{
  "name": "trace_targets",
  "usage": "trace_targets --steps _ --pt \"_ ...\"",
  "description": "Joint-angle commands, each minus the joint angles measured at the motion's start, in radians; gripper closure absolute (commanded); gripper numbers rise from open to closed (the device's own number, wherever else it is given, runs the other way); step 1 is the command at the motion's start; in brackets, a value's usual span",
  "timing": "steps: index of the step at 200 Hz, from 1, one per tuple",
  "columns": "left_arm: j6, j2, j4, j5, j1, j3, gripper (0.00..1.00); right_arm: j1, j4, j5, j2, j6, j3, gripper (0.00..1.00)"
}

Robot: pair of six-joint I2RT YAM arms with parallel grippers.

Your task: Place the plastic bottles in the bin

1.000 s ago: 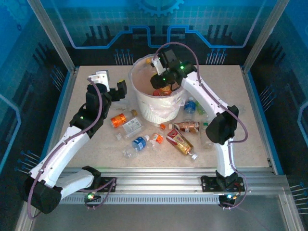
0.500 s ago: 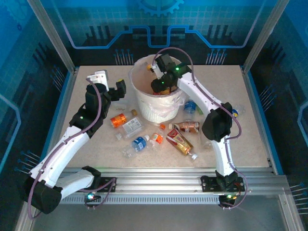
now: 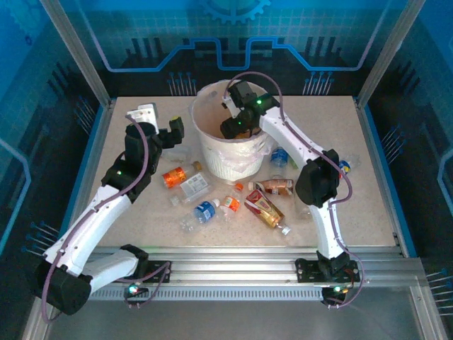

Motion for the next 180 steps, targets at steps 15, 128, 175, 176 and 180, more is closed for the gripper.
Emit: trace_targets --steps 15,128,175,176,180 --pt "-0.048 0.017 -0.024 -0.004 0.025 0.019 0.01 -0.008 -0.021 0.012 -0.03 -0.009 0.047 0.14" --pt "-0.231 0.102 -0.136 0.112 0.165 0.044 0.01 -0.006 -0.058 -0.007 -0.177 -0.034 0.192 0.0" --pt "-0.403 0.252 -0.21 0.241 0.295 0.081 0.01 -0.007 -0.058 0.032 -0.305 -0.03 0.158 0.0" --pt "-0.407 0.255 -0.21 0.243 0.298 0.082 0.01 -0.007 -0.057 0.034 -0.308 -0.03 0.155 0.0" --pt "-0.422 0.269 -0.21 0.255 0.308 0.084 0.01 -0.008 -0.053 0.041 -0.323 -0.027 0.141 0.0"
